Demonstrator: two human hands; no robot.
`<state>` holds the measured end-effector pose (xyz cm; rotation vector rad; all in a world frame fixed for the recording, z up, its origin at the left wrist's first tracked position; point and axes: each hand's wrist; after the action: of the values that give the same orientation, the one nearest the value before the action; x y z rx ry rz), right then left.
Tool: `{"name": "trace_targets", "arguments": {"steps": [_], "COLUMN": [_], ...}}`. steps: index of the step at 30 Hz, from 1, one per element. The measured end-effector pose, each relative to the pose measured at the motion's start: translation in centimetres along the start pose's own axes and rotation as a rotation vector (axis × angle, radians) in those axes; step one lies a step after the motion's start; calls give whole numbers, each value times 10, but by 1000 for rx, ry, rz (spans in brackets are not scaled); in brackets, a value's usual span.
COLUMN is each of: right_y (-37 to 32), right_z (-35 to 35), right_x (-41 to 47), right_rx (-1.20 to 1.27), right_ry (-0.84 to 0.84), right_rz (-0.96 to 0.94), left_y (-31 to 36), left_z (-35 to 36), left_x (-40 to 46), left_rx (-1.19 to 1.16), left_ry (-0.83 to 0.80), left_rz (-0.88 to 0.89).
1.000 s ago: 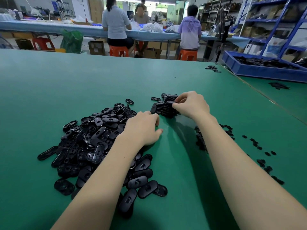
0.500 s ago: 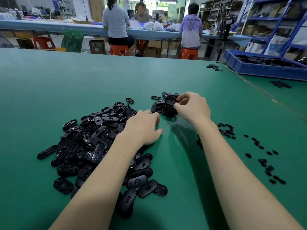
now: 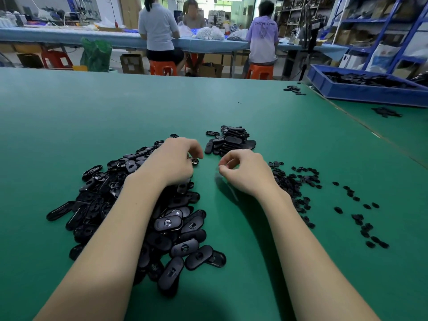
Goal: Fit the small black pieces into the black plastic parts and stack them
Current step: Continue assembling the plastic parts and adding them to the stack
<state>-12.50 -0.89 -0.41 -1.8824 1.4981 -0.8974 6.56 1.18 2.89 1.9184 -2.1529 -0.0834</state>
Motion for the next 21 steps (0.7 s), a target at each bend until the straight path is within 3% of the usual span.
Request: {"name": "trace_targets", "arguments": {"steps": [13, 21], "right_y": [3, 2], "right_z": [3, 3], "right_x": [3, 2], "right_rx": [22, 36], "right_ry": [-53, -67], "right_rz": [7, 3], "left_y": [-7, 0], "left_z": [19, 21], "left_x": [2, 0], "left_rx": [364, 293], "left_ry": [-83, 59], "left_rz": [-37, -60]}}
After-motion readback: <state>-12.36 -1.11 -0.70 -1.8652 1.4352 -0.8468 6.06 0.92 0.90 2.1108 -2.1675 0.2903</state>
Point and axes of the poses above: each hand's wrist, its own x-axis towards the middle knuckle, its own z-axis out of the palm, y = z × x, and after that the axes turned 14 degrees about x, right-handed
